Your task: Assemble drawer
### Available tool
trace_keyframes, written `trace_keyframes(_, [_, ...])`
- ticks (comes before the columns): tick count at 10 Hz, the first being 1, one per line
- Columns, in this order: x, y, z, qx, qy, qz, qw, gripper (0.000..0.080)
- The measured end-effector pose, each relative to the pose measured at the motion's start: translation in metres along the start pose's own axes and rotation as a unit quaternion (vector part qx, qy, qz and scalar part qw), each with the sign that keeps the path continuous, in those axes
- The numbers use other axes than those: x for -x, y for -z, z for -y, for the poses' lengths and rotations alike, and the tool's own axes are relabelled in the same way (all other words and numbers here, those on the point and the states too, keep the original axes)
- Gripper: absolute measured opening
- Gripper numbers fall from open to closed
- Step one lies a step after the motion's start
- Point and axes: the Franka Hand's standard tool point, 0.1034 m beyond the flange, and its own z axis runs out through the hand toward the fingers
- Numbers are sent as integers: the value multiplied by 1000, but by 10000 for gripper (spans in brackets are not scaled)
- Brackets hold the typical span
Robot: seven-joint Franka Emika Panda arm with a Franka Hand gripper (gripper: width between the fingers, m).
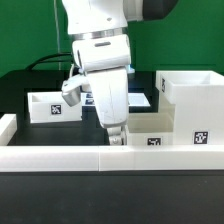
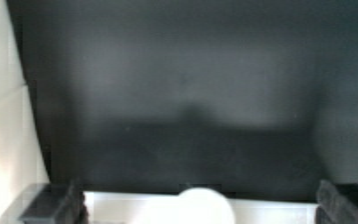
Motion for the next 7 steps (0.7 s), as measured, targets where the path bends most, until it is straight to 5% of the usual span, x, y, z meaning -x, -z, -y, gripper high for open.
trace_keyframes(7, [-30,-1,-9,-7,-11,-3,1000,648])
